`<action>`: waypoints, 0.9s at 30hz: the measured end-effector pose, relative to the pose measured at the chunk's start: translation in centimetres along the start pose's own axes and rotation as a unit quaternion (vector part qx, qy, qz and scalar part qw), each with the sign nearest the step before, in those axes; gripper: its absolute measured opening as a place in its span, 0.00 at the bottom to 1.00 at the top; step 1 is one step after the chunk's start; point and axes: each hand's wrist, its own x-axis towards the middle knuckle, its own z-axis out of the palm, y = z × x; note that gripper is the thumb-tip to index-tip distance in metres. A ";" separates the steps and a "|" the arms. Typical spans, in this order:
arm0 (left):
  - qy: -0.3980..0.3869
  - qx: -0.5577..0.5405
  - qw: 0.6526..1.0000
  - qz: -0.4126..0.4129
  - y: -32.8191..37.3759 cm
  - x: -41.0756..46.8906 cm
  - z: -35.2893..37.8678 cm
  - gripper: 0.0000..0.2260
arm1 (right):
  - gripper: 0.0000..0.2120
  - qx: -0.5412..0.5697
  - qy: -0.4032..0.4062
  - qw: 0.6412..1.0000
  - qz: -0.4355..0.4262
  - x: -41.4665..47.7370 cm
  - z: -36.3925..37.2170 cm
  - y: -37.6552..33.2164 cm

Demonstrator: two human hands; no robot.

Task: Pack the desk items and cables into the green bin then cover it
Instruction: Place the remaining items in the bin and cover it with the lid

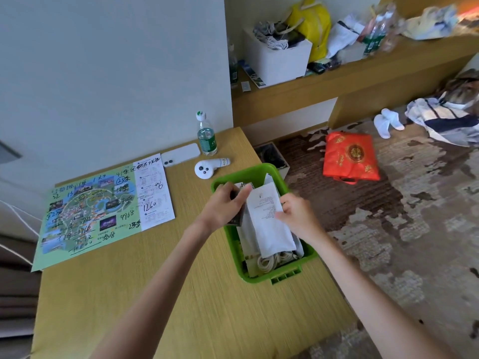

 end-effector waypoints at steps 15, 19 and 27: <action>0.130 0.331 0.931 0.075 -1.5 -1.6 5.8 0.13 | 0.15 -0.134 0.115 0.981 -0.079 -1.1 -0.1 2.1; 0.204 0.322 0.920 0.088 -2.6 -1.9 4.6 0.14 | 0.12 -0.103 0.106 0.988 -0.050 -1.1 0.6 2.9; 0.253 0.138 0.957 -0.027 -4.4 -3.3 4.1 0.18 | 0.12 -0.153 0.127 0.979 -0.037 -1.4 0.8 2.7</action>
